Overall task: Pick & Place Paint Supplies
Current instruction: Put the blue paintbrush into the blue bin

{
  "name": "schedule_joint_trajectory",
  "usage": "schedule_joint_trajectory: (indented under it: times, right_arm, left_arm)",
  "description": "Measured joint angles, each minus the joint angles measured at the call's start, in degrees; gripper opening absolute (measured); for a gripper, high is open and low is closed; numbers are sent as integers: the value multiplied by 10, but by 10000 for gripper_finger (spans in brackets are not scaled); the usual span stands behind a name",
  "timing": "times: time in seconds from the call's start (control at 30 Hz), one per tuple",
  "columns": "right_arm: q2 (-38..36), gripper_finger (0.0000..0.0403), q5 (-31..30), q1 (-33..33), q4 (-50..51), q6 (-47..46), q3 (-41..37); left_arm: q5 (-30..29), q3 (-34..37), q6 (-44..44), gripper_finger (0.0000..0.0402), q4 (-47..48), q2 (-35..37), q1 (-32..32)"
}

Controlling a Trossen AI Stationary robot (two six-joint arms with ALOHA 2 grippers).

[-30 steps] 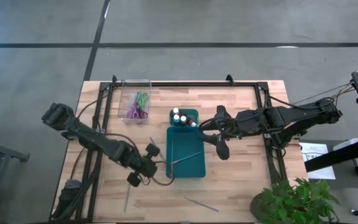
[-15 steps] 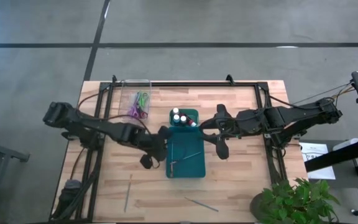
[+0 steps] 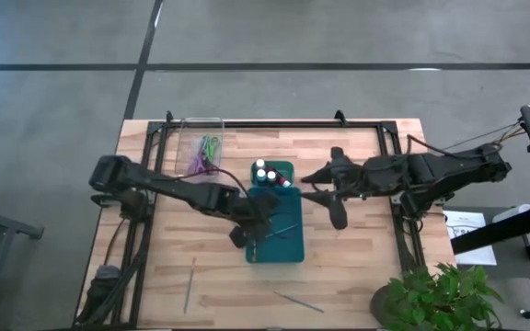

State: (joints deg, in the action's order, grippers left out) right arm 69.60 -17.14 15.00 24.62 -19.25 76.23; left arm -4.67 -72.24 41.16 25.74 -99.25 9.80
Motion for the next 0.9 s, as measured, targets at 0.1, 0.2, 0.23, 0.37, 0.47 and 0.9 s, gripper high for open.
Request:
schedule_joint_trajectory:
  times: [0.1,0.2,0.23,0.37,0.47,0.9]
  right_arm:
    - [-14,181,-16,0,0,6,0]
    - [-25,181,-24,0,0,8,0]
    - [-29,181,-25,0,0,8,0]
    - [-35,181,-37,0,0,8,0]
    - [-36,181,-39,-1,1,10,0]
    - [-27,181,-39,0,1,9,0]
  left_arm:
    - [12,-13,7,0,-24,-27,0]
    - [29,-26,7,0,-48,-50,3]
    - [34,-31,7,0,-56,-55,4]
    - [50,-45,7,0,-68,-73,5]
    - [58,-44,8,0,-76,-76,5]
    - [62,-44,8,0,-78,-75,5]
